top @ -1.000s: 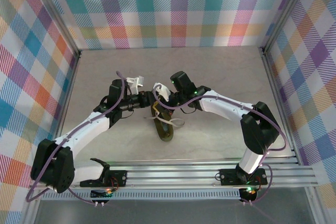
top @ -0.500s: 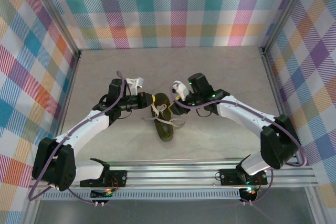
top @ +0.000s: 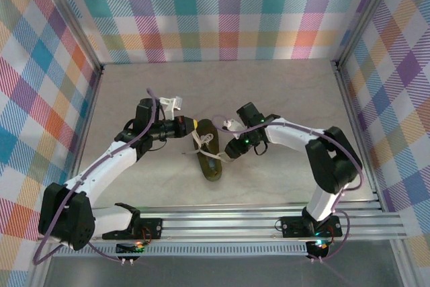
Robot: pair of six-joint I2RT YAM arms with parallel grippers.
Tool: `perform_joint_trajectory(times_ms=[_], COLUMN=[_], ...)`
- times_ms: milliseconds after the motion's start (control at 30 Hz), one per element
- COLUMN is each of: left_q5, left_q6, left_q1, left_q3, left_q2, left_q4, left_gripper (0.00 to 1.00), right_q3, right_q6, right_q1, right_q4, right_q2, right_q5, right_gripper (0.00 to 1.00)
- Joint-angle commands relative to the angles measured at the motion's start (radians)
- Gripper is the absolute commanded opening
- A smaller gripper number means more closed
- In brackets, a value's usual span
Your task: Tie the shoes
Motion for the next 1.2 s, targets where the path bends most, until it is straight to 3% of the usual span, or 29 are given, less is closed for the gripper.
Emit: perform_joint_trajectory(times_ms=[0,533,733,767,867,933,1167], left_q5=[-0.006,-0.009,-0.008,-0.008,-0.009,-0.009,-0.019], left_q6=[0.014,0.047,0.055,0.055,0.060,0.068,0.108], left_q1=[0.010,0.010,0.010,0.010,0.010,0.010,0.016], left_q3=[0.005,0.017,0.016,0.016,0.018,0.022,0.045], left_q2=[-0.026,-0.017,-0.008,-0.008,-0.008,-0.008,0.000], left_q4=[-0.027,-0.064,-0.070,-0.070,-0.074,-0.080,-0.120], left_gripper=[0.00,0.00,0.00,0.00,0.00,0.00,0.00], right_q3=[0.057,0.012,0.081,0.086,0.070,0.039,-0.093], right_q6=[-0.062,0.038,0.053,0.067,0.114,0.176,0.359], right_q1=[0.007,0.016,0.021,0.024,0.024,0.024,0.022], right_q4=[-0.024,-0.020,-0.095,-0.101,-0.095,-0.079,-0.043], right_q2=[0.038,0.040,0.126,0.131,0.101,0.050,-0.192], right_q5=[-0.075,-0.087,-0.075,-0.049,0.043,0.110,0.280], right_gripper=[0.51,0.48,0.47,0.44,0.19,0.08,0.04])
